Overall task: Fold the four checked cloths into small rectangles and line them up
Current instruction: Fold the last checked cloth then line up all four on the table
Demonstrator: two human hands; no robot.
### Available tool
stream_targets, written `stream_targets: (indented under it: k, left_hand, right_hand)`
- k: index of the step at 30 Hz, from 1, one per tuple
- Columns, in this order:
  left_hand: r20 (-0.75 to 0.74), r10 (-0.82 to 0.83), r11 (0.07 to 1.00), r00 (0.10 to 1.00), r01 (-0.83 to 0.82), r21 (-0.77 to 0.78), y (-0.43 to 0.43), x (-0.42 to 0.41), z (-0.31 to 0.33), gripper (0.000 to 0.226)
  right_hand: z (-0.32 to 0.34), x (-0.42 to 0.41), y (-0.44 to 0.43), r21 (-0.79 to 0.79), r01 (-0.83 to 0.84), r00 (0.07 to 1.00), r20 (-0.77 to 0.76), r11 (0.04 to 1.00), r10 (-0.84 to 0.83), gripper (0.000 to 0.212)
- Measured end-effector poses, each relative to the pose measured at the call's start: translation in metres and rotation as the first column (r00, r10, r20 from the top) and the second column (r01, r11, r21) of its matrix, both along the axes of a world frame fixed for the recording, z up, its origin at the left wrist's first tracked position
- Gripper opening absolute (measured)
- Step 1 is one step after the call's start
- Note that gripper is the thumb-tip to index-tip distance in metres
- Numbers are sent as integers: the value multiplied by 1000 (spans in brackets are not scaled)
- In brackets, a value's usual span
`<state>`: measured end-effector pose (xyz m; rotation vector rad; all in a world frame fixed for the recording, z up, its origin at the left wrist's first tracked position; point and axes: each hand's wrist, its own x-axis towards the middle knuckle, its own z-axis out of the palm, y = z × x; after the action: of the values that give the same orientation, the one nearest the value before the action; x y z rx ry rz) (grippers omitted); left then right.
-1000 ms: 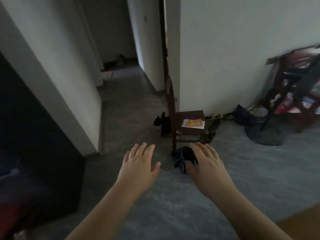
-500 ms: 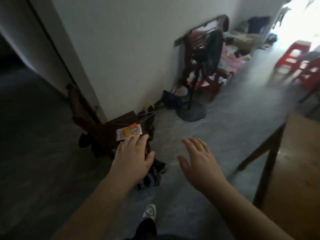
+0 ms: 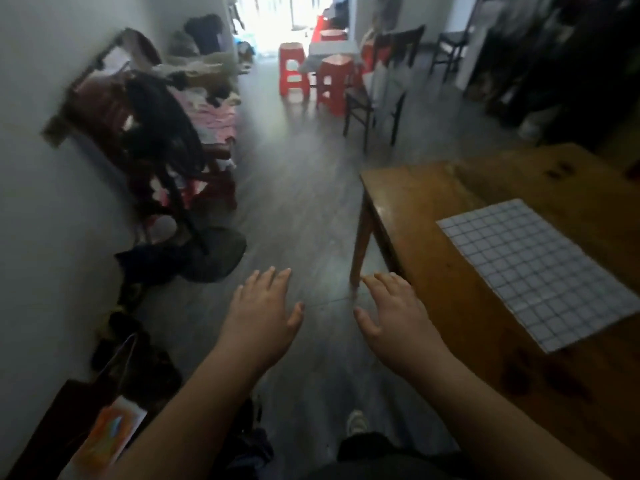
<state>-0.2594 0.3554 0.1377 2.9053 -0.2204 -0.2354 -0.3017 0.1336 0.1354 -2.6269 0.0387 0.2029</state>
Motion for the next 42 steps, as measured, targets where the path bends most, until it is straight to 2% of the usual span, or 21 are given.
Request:
stream_targets:
  k: [6,12,17,21,25,29,37,40,42]
  left_hand:
    - [-16,-296,955,955,296,2,-100,88,-8,69]
    - [-23,-539,842,842,539,22,-224,172,-7,66]
    - [-85,-702,704,707,707,71,-315,227,-15,62]
    - [-179,-807,560,563,826,72,-383,244,-40,64]
    - [-268,-870,417,415,908,52,-435,250,-71,68]
    - [-324,-891,325,318,945,32,-471,258,-99,68]
    - [-395,-912,114,109,993,10,-529,324,-142,63]
    - [-391,-918,54,65,998,38,-549,367,-154,58]
    - [-398,-916,24,50,997,70,-563,393,-166,59]
  right_hand:
    - [-26,28,-89,14,305,952,2,952,-305,63]
    - [-61,73,-185,80,524,851,1,848,-526,64]
    - [-72,104,-250,103,660,750,-34,744,-661,64]
    - [-87,99,-277,108,763,645,-88,637,-759,63]
    - [-110,87,-286,57,848,527,-199,527,-826,64]
    - [-124,85,-287,17,898,426,-289,440,-857,64]
    - [-145,159,-297,-16,960,257,-359,281,-897,65]
    - [-152,197,-299,-27,967,222,-402,254,-888,66]
    - [-160,220,-297,-57,960,226,-414,273,-882,65]
